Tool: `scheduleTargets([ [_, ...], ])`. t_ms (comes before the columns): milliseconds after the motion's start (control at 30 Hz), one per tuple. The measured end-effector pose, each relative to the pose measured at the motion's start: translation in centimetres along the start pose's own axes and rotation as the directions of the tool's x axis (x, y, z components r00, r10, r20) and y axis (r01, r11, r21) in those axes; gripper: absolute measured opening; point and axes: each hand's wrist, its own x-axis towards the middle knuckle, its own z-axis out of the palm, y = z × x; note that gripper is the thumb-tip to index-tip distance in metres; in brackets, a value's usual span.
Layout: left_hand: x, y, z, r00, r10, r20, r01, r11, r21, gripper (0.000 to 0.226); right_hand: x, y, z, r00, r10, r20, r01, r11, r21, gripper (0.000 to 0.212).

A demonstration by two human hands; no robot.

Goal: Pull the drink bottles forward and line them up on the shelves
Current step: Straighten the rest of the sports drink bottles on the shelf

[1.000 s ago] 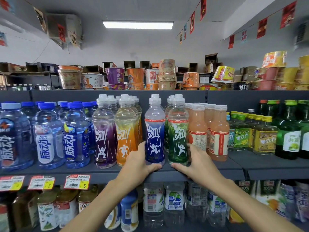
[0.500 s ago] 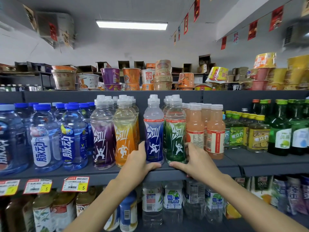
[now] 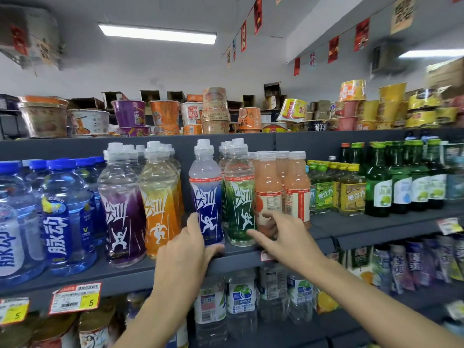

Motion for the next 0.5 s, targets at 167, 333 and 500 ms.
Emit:
scheduleTargets([
  [167,-0.4,6.7,2.1,0.952,0.255,-0.167,-0.291,0.924,-0.247,0.046,0.3,4.3,-1.9,0.958,-0.049,-0.282,0.041,0.999,-0.036,0.019],
  [333,1.6,13.8,7.3,0.984,0.149,-0.094,-0.175,0.896,-0.408,0.072,1.8,8.9,-2.4,0.95,0.021,-0.31,-0.037,0.998,-0.046,0.051],
  [500,3.1,16.7,10.9,0.993,-0.094,-0.068,0.062,0.924,-0.377,0.102,2.5,11.6,-1.9,0.969,0.111,-0.221,-0.07,0.98,0.187,0.076],
])
